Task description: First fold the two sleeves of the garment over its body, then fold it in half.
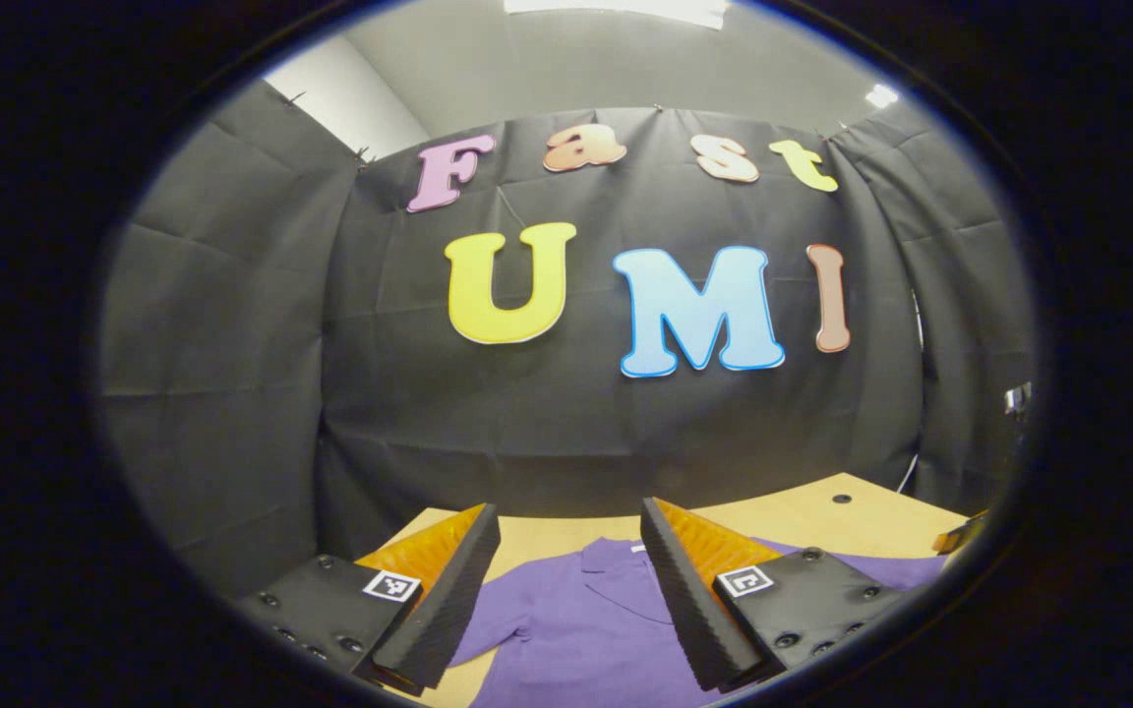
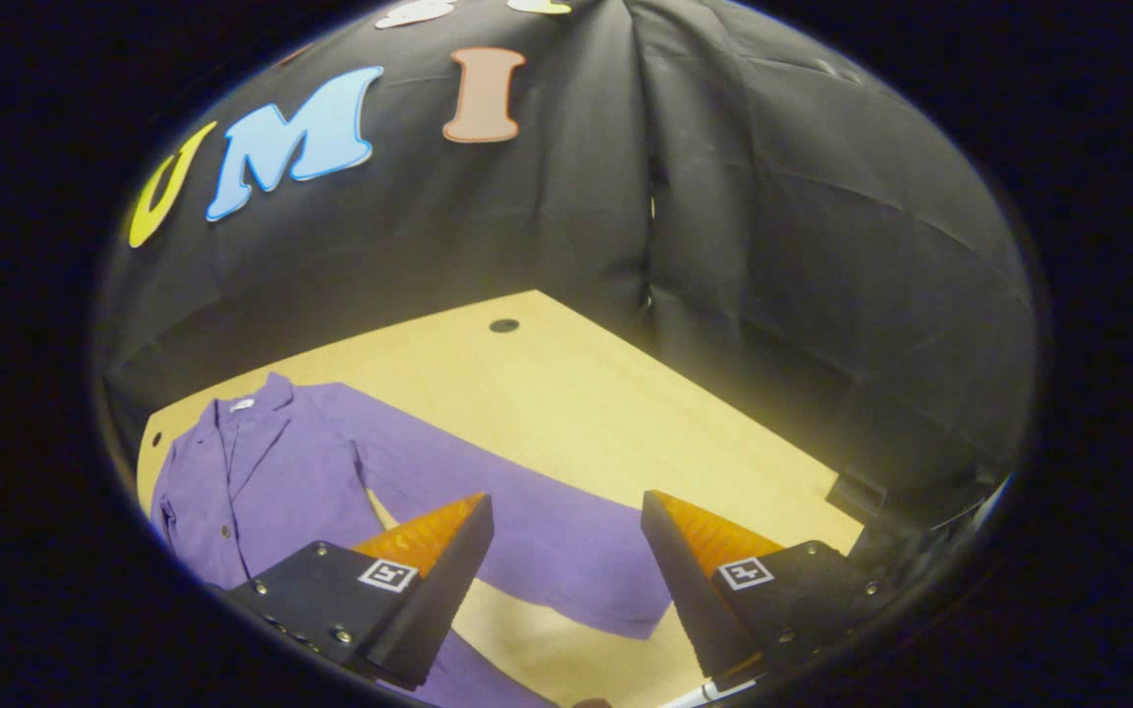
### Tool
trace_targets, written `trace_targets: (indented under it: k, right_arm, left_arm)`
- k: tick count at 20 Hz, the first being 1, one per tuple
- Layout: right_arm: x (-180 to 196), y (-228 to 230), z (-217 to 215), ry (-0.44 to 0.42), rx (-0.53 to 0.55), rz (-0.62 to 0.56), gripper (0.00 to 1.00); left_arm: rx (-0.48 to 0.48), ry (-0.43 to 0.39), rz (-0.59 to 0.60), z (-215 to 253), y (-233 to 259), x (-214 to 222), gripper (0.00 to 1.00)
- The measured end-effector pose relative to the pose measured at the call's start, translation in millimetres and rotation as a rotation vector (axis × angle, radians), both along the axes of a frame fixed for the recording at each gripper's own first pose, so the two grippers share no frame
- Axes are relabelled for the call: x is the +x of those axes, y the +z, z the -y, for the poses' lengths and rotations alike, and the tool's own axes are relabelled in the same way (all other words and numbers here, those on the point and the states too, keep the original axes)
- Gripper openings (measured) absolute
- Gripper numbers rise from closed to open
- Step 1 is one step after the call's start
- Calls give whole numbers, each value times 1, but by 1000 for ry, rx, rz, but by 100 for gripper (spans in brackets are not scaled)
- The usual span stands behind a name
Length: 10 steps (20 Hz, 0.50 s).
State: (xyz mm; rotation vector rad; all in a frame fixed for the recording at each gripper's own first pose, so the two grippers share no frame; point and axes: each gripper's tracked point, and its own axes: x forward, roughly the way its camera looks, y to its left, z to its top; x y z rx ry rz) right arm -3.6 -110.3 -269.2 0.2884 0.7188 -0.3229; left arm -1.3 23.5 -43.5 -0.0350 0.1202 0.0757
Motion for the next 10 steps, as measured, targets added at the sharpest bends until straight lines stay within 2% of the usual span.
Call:
trace_targets:
  k: [7,10]
  right_arm:
    - [-21,-68,19,-135,98,-166,95]
    - [-28,-78,24,-137,60,-204,95]
  left_arm:
    - [-1,4,-21,-7,-6,-12,95]
    - [-6,10,-28,-11,-9,-14,95]
